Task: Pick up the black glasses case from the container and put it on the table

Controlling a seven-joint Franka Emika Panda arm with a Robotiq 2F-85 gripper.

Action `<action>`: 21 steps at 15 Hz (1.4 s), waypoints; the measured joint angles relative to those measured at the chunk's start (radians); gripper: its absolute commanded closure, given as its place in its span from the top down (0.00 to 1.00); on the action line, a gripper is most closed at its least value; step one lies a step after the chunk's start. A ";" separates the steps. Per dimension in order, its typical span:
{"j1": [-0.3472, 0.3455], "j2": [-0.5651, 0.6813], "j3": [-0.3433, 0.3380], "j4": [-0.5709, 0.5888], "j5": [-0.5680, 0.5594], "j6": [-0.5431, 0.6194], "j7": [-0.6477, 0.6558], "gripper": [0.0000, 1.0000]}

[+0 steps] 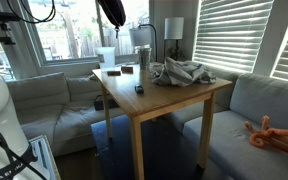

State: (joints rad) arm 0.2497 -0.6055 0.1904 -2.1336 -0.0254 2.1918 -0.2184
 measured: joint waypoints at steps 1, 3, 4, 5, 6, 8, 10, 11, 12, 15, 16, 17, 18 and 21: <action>-0.009 -0.017 -0.011 -0.009 -0.017 -0.034 -0.004 0.03; -0.029 -0.041 -0.033 -0.031 -0.057 -0.091 -0.018 0.03; -0.037 -0.048 -0.046 -0.045 -0.074 -0.116 -0.030 0.03; -0.044 -0.054 -0.060 -0.061 -0.088 -0.135 -0.045 0.03; -0.049 -0.056 -0.074 -0.078 -0.102 -0.153 -0.064 0.03; -0.058 -0.056 -0.102 -0.119 -0.137 -0.174 -0.109 0.03; -0.071 -0.054 -0.123 -0.166 -0.190 -0.181 -0.148 0.03; -0.079 -0.052 -0.129 -0.189 -0.222 -0.182 -0.166 0.03; -0.087 -0.049 -0.134 -0.210 -0.251 -0.183 -0.182 0.03; -0.092 -0.035 -0.148 -0.264 -0.314 -0.182 -0.227 0.03; -0.092 -0.028 -0.152 -0.281 -0.330 -0.179 -0.239 0.03; -0.092 -0.022 -0.154 -0.296 -0.343 -0.176 -0.247 0.03; -0.092 -0.015 -0.154 -0.311 -0.355 -0.171 -0.253 0.03; -0.092 0.004 -0.154 -0.353 -0.392 -0.166 -0.259 0.03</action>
State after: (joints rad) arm 0.1575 -0.6010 0.0365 -2.4867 -0.4171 2.0257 -0.4771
